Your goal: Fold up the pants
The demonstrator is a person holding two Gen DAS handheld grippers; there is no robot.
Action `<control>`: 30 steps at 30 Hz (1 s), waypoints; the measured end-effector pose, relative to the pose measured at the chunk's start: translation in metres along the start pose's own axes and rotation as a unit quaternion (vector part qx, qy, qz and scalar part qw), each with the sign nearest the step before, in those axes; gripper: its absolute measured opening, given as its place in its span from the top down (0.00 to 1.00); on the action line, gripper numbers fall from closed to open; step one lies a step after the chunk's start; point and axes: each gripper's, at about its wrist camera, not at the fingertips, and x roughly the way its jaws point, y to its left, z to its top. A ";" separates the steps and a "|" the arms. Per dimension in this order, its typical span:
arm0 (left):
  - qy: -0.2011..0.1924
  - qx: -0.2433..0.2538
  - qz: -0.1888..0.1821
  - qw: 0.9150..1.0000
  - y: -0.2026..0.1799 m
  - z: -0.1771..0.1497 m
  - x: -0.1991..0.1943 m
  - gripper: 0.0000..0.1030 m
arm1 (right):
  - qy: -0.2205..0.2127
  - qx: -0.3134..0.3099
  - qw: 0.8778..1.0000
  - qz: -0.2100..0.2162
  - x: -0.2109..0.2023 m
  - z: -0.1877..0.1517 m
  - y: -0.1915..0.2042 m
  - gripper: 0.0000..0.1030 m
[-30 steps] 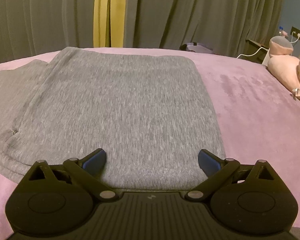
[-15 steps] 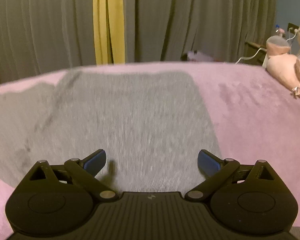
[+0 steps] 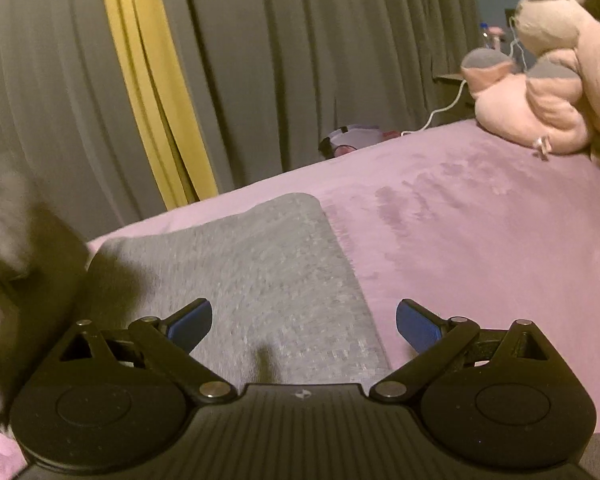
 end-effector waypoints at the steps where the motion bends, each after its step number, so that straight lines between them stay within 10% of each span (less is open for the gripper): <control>1: 0.022 0.000 -0.009 1.000 -0.002 -0.008 0.014 0.66 | 0.001 0.007 1.000 0.003 -0.001 0.001 -0.003 0.04; 8: 0.064 -0.091 -0.050 0.993 0.040 -0.012 0.003 0.28 | 0.021 0.061 0.996 0.068 0.005 0.003 -0.016 0.04; 13: 0.016 -0.153 0.069 0.986 0.089 -0.020 -0.048 0.13 | 0.064 0.120 0.977 0.163 0.016 0.006 -0.009 0.04; 17: 0.052 -0.233 0.198 0.951 0.135 -0.033 -0.046 0.10 | 0.085 0.106 0.972 0.191 0.032 0.010 0.015 0.04; 22: 0.081 -0.369 0.206 0.903 0.184 -0.054 -0.033 0.12 | 0.129 0.122 0.969 0.172 0.069 0.005 0.031 0.08; 30: 0.116 -0.450 0.187 0.865 0.214 -0.079 -0.013 0.11 | 0.147 0.198 0.950 0.190 0.098 0.005 0.029 0.04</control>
